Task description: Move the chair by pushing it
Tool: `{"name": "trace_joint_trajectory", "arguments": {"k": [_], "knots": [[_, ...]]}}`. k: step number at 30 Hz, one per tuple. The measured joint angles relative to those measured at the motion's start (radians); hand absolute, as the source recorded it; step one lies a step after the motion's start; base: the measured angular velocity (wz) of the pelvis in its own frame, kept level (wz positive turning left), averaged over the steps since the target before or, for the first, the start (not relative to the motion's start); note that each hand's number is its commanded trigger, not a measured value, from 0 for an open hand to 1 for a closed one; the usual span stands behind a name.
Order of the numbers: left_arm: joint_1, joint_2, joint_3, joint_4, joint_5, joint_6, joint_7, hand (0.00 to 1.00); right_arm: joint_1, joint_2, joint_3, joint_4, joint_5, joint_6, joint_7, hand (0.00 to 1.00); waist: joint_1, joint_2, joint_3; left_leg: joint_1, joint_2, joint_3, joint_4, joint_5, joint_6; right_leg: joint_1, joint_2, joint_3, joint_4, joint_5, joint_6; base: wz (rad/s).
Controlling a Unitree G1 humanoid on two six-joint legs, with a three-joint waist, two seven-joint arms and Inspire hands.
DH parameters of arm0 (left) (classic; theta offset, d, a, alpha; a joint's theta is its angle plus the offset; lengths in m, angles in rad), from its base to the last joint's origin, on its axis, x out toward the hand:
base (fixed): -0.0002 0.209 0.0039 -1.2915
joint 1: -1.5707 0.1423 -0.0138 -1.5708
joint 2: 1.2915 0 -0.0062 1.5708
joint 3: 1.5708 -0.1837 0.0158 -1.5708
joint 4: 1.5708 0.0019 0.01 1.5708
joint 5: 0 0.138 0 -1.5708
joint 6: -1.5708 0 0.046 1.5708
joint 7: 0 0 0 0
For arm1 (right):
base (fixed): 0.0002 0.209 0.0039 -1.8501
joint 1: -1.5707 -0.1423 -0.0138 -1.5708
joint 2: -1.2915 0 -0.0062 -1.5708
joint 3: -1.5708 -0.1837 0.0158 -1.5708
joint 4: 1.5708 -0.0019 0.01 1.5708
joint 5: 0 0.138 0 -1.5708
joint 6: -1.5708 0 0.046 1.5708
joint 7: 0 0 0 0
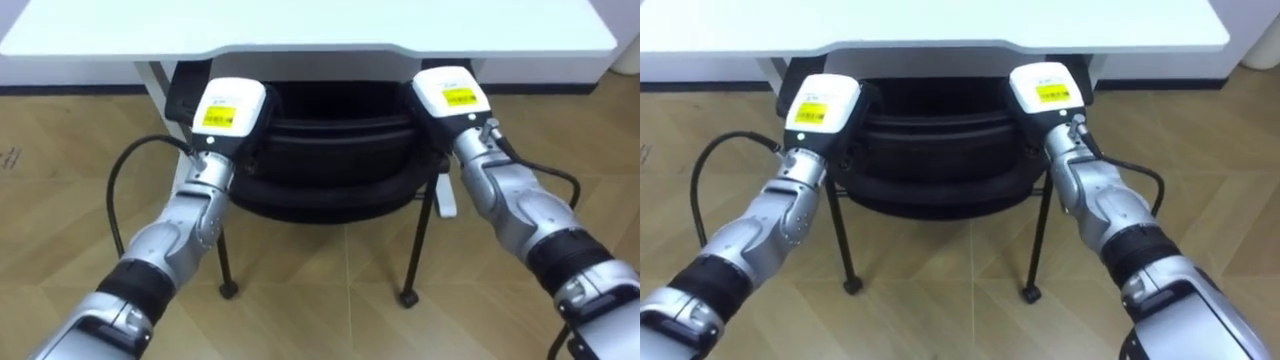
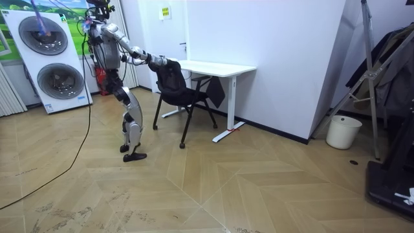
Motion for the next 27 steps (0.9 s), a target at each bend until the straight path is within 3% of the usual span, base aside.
{"name": "trace_joint_trajectory", "arguments": {"k": [3,10,14,18,20,25,27], "knots": [[0.023,-0.004,0.000,-0.035,-0.026,0.003,-0.005,0.00,0.007,0.003,-0.002,0.000,0.059,0.002,0.027,0.00,-0.006,-0.021,-0.0153,0.024,-0.015,0.001,-0.064,0.031,0.009,0.022,0.002,-0.001,-0.066,0.034,0.014,0.01],[0.031,-0.003,0.000,-0.073,-0.059,0.010,-0.036,0.00,0.010,0.007,-0.034,-0.011,0.122,-0.001,0.058,0.00,-0.033,-0.023,-0.0167,0.062,-0.032,0.001,-0.145,0.060,0.034,0.075,0.009,-0.009,-0.167,0.094,0.041,0.04],[0.054,0.028,-0.001,-0.134,-0.059,0.032,-0.064,0.00,0.013,0.016,-0.036,-0.062,0.172,0.000,0.072,0.00,-0.054,-0.025,-0.0194,0.070,-0.040,0.002,-0.162,0.065,0.042,0.081,0.008,-0.001,-0.190,0.112,0.053,-0.02],[0.099,0.069,-0.001,-0.238,-0.058,0.058,-0.099,0.00,0.078,0.004,-0.058,-0.233,0.170,-0.006,0.083,0.00,-0.076,-0.025,-0.0214,0.076,-0.043,-0.004,-0.172,0.067,0.045,0.101,0.015,0.001,-0.228,0.128,0.061,0.02],[0.111,0.071,0.005,-0.264,-0.059,0.059,-0.109,0.00,0.111,-0.002,-0.083,-0.274,0.172,-0.010,0.089,0.00,-0.074,-0.022,-0.0251,0.083,-0.043,-0.005,-0.179,0.067,0.045,0.114,0.020,0.002,-0.248,0.136,0.063,0.02],[0.205,0.118,0.089,-0.446,-0.051,0.049,-0.132,0.00,0.185,-0.075,-0.135,-0.407,0.220,-0.044,0.113,0.00,-0.074,-0.018,-0.0315,0.086,-0.045,-0.007,-0.187,0.069,0.047,0.117,0.020,0.001,-0.258,0.138,0.065,0.01],[0.272,0.140,0.169,-0.521,-0.036,0.019,-0.136,0.00,0.287,-0.103,-0.246,-0.561,0.238,-0.088,0.114,0.00,-0.078,-0.018,-0.0318,0.086,-0.045,-0.007,-0.194,0.069,0.047,0.117,0.022,0.000,-0.265,0.138,0.064,0.02]]}}
